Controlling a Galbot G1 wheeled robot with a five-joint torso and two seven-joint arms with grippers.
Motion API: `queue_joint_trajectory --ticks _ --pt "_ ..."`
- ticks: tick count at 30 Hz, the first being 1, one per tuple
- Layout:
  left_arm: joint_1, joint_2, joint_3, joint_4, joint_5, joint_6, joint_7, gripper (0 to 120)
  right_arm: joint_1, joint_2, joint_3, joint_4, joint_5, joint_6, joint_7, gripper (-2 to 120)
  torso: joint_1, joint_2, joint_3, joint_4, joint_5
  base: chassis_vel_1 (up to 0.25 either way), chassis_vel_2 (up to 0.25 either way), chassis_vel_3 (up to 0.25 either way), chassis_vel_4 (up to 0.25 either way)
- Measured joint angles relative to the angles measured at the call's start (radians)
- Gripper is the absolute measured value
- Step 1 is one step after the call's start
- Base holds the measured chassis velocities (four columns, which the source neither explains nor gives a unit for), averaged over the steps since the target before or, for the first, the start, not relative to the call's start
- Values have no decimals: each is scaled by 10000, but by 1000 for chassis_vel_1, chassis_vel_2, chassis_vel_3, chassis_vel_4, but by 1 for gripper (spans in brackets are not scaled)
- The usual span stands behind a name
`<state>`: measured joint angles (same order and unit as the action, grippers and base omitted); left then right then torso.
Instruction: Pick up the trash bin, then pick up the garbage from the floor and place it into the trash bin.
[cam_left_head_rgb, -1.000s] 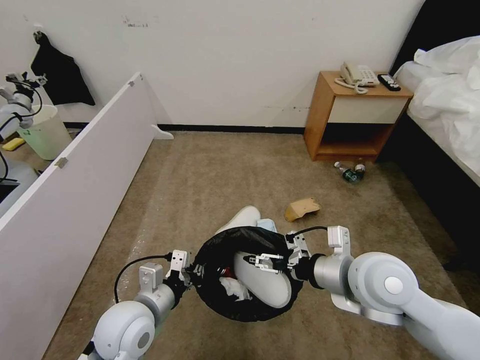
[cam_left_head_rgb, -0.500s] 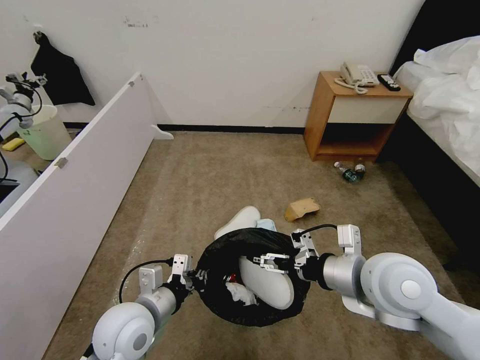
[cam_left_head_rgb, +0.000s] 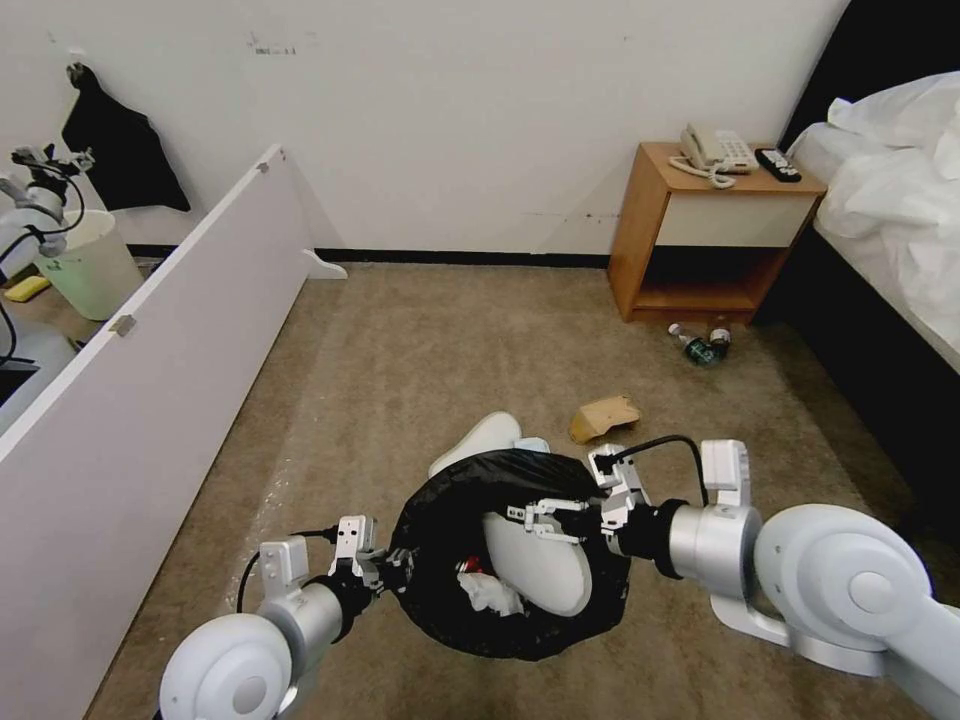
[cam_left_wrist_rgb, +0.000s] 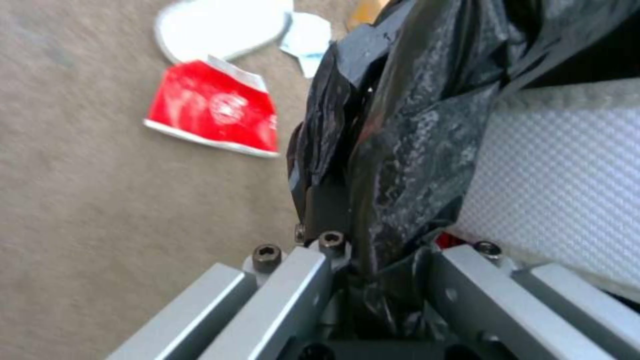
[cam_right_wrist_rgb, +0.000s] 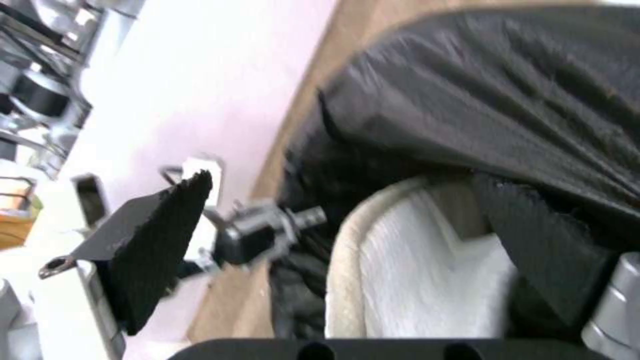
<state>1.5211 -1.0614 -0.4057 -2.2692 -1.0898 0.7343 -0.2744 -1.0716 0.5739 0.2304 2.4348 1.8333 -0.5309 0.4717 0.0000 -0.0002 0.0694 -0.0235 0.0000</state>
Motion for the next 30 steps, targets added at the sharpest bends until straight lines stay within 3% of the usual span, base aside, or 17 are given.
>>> queue_joint_trajectory --ticks 2,3,4,5,6,7,8,9,10,13,14,16,18,22,30 --pt "48 22 -33 -43 -261 -1 -98 0 -26 -1 81 53 -134 177 -215 100 0 0 0 -1 -1 0 0 0 0" --pt "185 58 -135 -95 -524 17 -869 0 -26 19 224 75 -476 534 -627 100 0 1 -2 -9 -4 0 0 0 0" --pt "337 118 -241 -72 -696 100 -2785 0 -15 56 359 36 -692 818 -935 100 0 0 1 8 -5 0 0 0 0" --pt "337 118 -241 -72 -696 100 -2785 0 -15 56 359 36 -692 818 -935 100 0 0 1 8 -5 0 0 0 0" --pt "378 132 -240 -114 -819 105 -3192 0 -37 91 374 55 -719 863 -1039 100 0 -1 5 14 4 0 0 0 0" --pt "460 207 -281 -286 -1562 107 -4193 0 -112 259 834 137 -742 1181 -1227 100 -1 0 1 12 -5 0 0 0 0" --pt "460 207 -281 -286 -1562 107 -4193 0 -112 259 834 137 -742 1181 -1227 100 -1 0 1 12 -5 0 0 0 0" --pt "482 232 -293 -337 -1797 100 -4483 0 -169 341 1069 161 -686 1250 -1239 100 0 -1 2 -4 -15 0 0 0 0" --pt "519 268 -381 -359 -2100 33 -5077 0 -283 454 1525 168 -599 1349 -1243 100 0 0 0 0 3 0 0 0 0" --pt "525 287 -407 -398 -2472 39 -5550 0 -526 516 2022 186 -521 1382 -1251 100 0 -1 2 -2 13 0 0 0 0" --pt "527 308 -412 -460 -2913 66 -5999 0 -884 514 2647 253 -465 1415 -1299 100 0 0 1 0 -11 0 0 0 0" --pt "528 353 -438 -472 -3092 66 -6299 0 -1147 489 2992 308 -438 1424 -1334 100 0 0 1 0 -9 0 0 0 0" --pt "524 491 -529 -424 -3389 57 -6771 0 -2082 410 4097 474 -415 1428 -1380 100 0 0 1 0 0 0 0 0 0" --pt "349 552 -600 -343 -3852 45 -7300 0 -3300 445 5294 641 -627 1427 -1506 100 0 0 0 0 0 0 0 0 0" --pt "279 540 -505 -250 -4245 30 -7722 0 -4842 716 6580 643 -1107 1394 -1709 100 0 0 0 1 0 0 0 0 0"
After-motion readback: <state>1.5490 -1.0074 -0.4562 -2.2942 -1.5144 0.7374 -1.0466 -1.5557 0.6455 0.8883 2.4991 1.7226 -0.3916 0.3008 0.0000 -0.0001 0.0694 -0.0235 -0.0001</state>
